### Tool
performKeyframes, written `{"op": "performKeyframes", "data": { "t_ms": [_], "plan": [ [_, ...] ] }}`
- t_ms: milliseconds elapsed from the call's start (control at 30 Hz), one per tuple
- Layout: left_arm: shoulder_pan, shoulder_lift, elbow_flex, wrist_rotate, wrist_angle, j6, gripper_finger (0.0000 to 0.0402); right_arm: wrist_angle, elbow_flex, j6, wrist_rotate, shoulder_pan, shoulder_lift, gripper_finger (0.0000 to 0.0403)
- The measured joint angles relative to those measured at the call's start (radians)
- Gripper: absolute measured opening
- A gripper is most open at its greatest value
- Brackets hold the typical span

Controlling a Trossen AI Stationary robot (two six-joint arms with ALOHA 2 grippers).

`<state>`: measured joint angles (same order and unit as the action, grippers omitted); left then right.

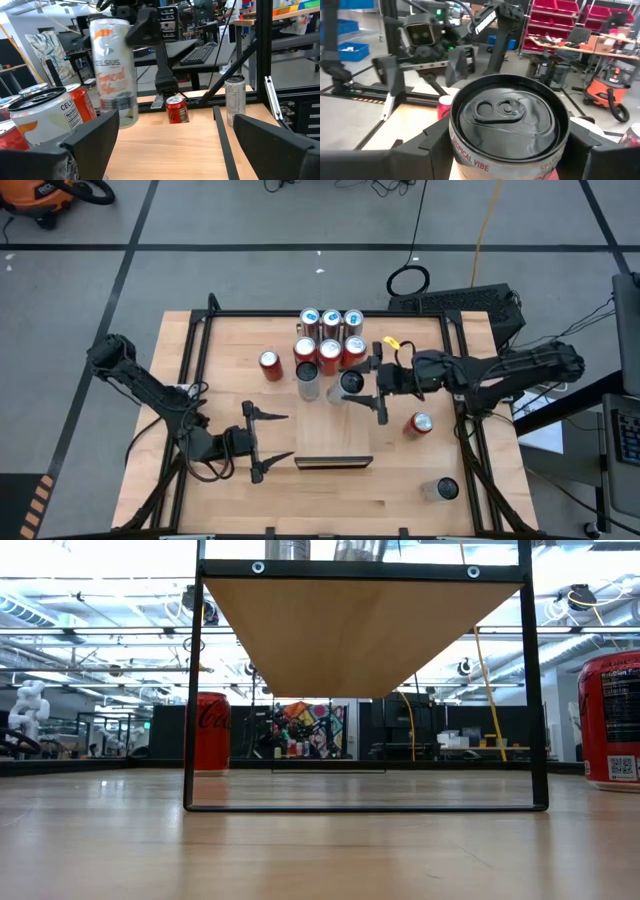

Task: Place canned beverage on shelf
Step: Put the top white yellow soda can on the shelf aligned with the other white yellow soda can

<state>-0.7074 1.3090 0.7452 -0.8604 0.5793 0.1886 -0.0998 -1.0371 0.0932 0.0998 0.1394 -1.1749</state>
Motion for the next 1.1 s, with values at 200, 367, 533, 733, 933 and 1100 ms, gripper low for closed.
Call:
{"op": "performKeyframes", "data": {
  "t_ms": [200, 367, 533, 733, 933, 1100],
  "plan": [
    [0.001, 0.0, 0.0, 0.0, 0.0, 0.0, 0.0393, 0.0, 0.0, -0.002, 0.0, -0.034, -0.044, 0.0233],
    [0.001, 0.0, 0.0, 0.0, -0.001, -0.001, 0.0393, -0.001, 0.0, -0.006, 0.0, -0.045, -0.077, 0.0233],
    [0.001, 0.0, 0.0, 0.0, -0.022, -0.025, 0.0393, -0.014, 0.0, -0.014, -0.001, -0.061, -0.097, 0.0233],
    [0.001, 0.001, -0.001, 0.0, -0.023, -0.02, 0.0393, -0.022, 0.0, -0.066, -0.002, -0.094, -0.117, 0.0233],
    [0.001, 0.001, -0.001, 0.0, -0.023, -0.019, 0.0393, -0.027, 0.001, -0.086, -0.057, -0.129, -0.116, 0.0233],
    [0.001, 0.001, -0.001, 0.0, -0.024, -0.023, 0.0393, -0.035, 0.001, -0.106, -0.082, -0.139, -0.127, 0.0233]
  ]
}}
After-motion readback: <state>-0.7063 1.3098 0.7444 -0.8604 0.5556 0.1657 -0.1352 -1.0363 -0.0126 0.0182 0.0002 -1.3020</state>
